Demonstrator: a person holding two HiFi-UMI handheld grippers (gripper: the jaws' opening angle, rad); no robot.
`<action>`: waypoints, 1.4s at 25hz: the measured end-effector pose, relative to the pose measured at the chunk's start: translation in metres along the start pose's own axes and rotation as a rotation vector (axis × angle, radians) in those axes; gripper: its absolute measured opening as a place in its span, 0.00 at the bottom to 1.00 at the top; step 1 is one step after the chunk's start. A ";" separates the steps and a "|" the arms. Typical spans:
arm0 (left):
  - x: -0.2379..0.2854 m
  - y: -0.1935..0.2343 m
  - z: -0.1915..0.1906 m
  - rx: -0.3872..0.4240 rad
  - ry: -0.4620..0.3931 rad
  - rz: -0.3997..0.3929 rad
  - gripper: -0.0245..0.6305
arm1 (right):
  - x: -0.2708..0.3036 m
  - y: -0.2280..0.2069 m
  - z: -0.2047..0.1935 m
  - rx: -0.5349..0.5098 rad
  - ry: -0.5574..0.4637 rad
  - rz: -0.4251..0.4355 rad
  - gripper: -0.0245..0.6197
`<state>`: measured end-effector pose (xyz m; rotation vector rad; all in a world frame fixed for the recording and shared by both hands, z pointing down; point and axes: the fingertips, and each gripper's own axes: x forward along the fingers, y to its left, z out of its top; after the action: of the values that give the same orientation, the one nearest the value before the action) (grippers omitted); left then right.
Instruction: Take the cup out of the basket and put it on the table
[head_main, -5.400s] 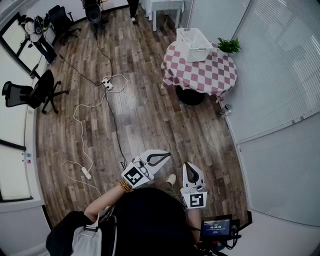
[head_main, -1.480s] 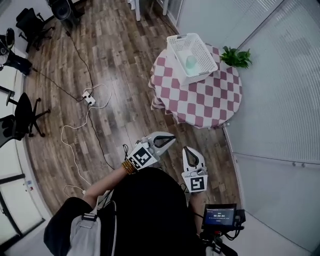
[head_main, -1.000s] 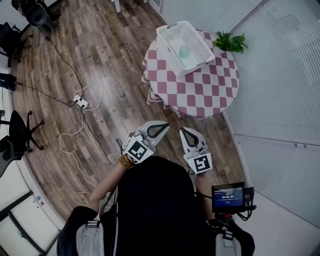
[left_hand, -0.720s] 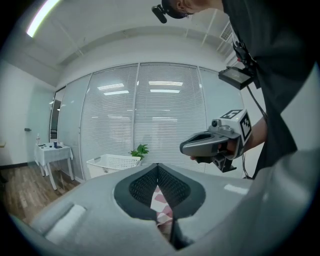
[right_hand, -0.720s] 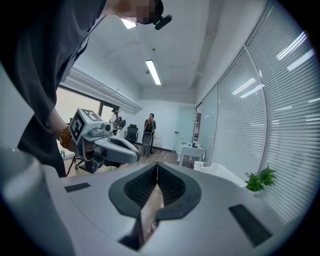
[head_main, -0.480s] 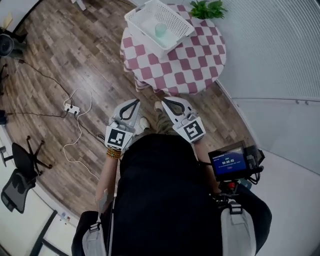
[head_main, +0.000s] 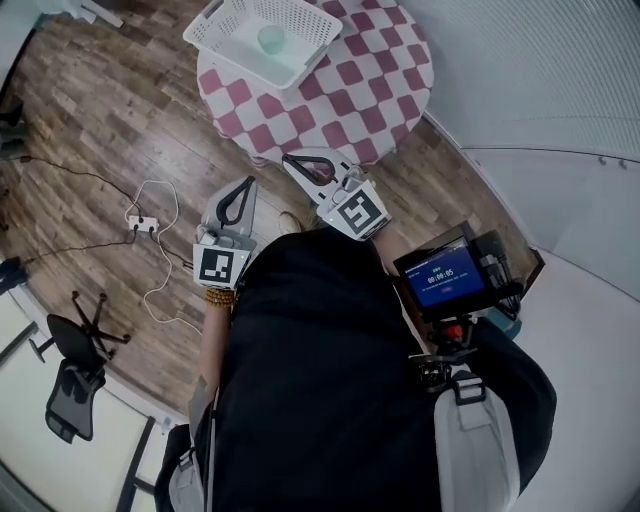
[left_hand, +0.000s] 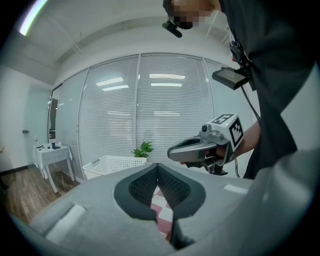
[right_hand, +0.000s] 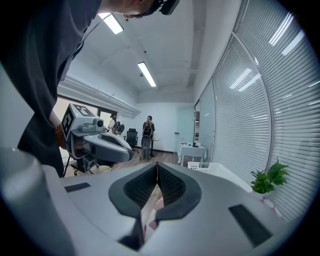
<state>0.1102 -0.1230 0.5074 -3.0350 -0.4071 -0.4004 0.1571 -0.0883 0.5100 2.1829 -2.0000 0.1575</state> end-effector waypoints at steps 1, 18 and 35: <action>0.002 0.000 0.002 0.010 -0.002 -0.006 0.04 | 0.001 -0.001 0.000 0.004 -0.002 -0.005 0.05; 0.057 0.005 -0.003 -0.048 0.103 0.106 0.04 | 0.013 -0.096 -0.046 0.098 0.045 0.079 0.05; 0.044 0.063 -0.048 -0.156 0.075 0.292 0.04 | 0.143 -0.196 -0.073 -0.581 0.372 0.350 0.09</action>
<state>0.1556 -0.1771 0.5642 -3.1463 0.0772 -0.5458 0.3678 -0.1970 0.5976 1.3388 -1.8860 0.0171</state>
